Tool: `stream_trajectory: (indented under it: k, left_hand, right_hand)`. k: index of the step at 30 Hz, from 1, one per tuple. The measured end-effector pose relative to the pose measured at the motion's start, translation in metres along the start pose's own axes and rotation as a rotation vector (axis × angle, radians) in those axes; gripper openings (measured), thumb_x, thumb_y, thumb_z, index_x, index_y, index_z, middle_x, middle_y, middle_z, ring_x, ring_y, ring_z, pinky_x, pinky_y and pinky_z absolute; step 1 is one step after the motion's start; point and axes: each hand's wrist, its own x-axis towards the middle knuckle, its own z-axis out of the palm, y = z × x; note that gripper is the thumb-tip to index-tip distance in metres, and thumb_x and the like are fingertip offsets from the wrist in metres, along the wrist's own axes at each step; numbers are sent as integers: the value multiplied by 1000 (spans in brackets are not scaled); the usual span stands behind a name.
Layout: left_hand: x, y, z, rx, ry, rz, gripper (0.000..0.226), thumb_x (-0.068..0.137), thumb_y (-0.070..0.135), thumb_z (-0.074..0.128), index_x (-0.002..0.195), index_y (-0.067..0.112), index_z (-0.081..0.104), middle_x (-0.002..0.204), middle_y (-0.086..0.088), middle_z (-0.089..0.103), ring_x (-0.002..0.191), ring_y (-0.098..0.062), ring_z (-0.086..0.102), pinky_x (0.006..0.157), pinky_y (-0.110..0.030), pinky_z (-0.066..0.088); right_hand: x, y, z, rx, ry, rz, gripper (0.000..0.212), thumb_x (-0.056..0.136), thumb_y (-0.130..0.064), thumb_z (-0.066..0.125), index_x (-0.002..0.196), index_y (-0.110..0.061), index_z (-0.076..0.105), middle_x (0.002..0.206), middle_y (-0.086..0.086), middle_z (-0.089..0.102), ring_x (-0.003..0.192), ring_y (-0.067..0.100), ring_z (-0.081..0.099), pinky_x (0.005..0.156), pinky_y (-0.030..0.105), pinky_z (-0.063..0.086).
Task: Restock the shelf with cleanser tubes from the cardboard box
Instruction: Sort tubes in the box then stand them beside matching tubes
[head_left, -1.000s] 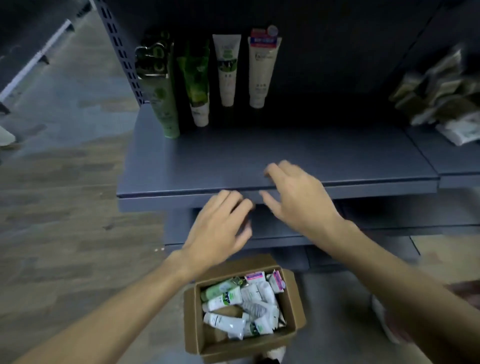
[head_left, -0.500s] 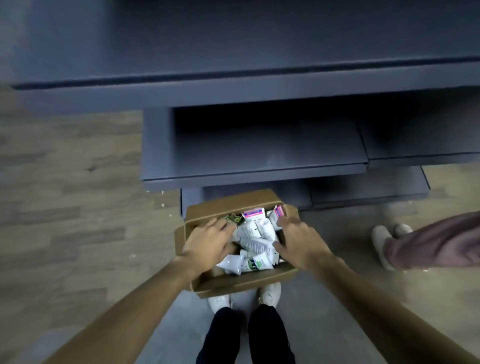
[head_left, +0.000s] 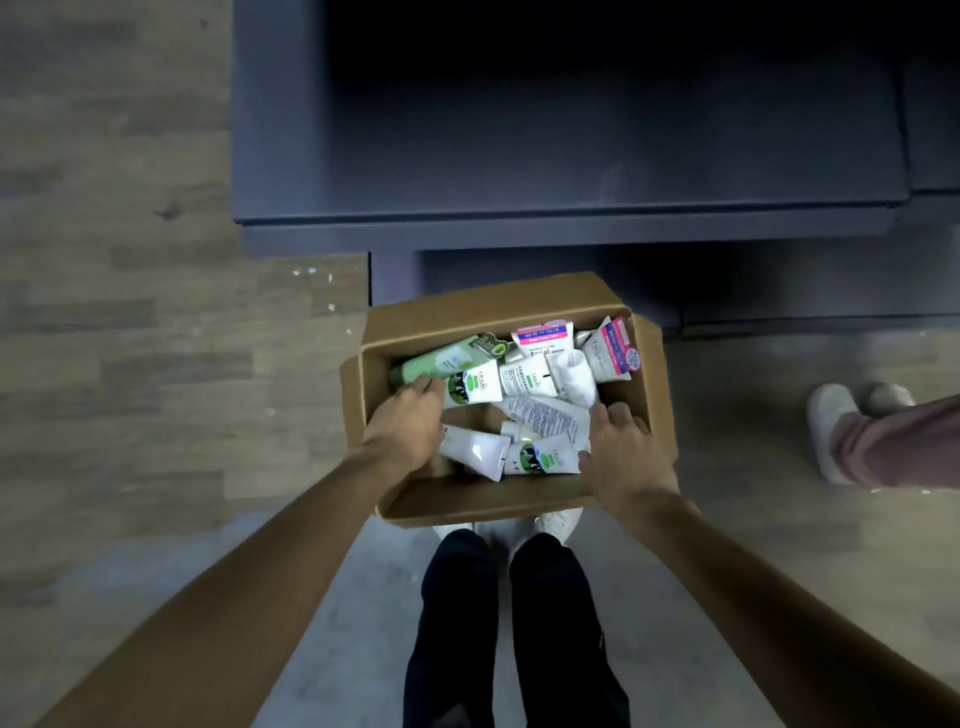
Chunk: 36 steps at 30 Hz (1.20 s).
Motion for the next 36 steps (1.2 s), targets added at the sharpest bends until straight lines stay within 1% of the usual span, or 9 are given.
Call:
stream_trajectory:
  k: [5,8,11,14,18,24,29,33,36]
  left_hand:
    - [13,3,16,7,55,18,51,89,4,57,139,8,42,137,-9,48,123,-27,53,97,-38,49]
    - [15,-1,21,-12,95,68,55,89,5,56,142,12,41,135,-5,46,124,-25,48,100,-38,48]
    - [16,-7,21,-42,111,89,57,88,5,57,141,18,40,138,-2,42,125,-23,43,102,-37,45]
    - [12,-2,28,-46,57,143,61,86,2,60,141,18,38,150,-3,33,130,-23,42,96,-36,50]
    - [10,7,43,106,102,153,62,85,2,59,139,15,34,142,-7,45,134,-24,37,107,-34,37]
    - [28,10,39,192,28,156,84,71,0,73,143,18,32,148,-3,35,137,-24,36,114,-34,28]
    - [36,5,41,213,6,158,71,76,2,71,136,18,36,137,-4,49,125,-26,52,105,-36,41]
    - [30,-4,31,370,76,320,49,84,16,64,129,19,46,127,-1,52,121,-21,51,105,-32,32]
    - [17,-12,25,374,10,384,31,89,18,57,121,20,56,127,-2,47,121,-24,49,101,-36,38]
  right_hand:
    - [3,-1,13,-121,162,-71,37,84,-23,68,118,-11,58,113,7,59,101,26,58,80,37,52]
    - [7,-4,18,-6,245,-160,30,76,-14,71,106,-11,64,106,8,61,93,28,59,74,41,55]
    - [19,-19,15,173,220,-236,34,85,-12,62,119,-10,57,118,8,57,104,28,58,82,40,55]
    - [31,-36,12,364,162,-136,46,93,-22,55,136,-11,43,132,9,49,115,28,54,89,45,52]
    - [33,-48,13,388,176,-28,47,94,-28,54,135,-13,39,133,8,46,116,28,53,87,48,53]
    - [38,-42,16,522,195,-14,51,93,-21,59,140,-11,41,131,9,48,117,26,52,94,43,50]
    - [47,-41,16,551,186,-29,24,91,-33,65,110,-19,59,108,0,54,93,18,58,78,34,51]
    - [48,-44,12,657,156,-29,20,95,-28,61,85,-21,45,70,0,58,61,18,53,59,32,43]
    - [44,-44,-1,653,140,-6,21,95,-29,59,87,-15,44,66,7,61,59,25,58,58,41,53]
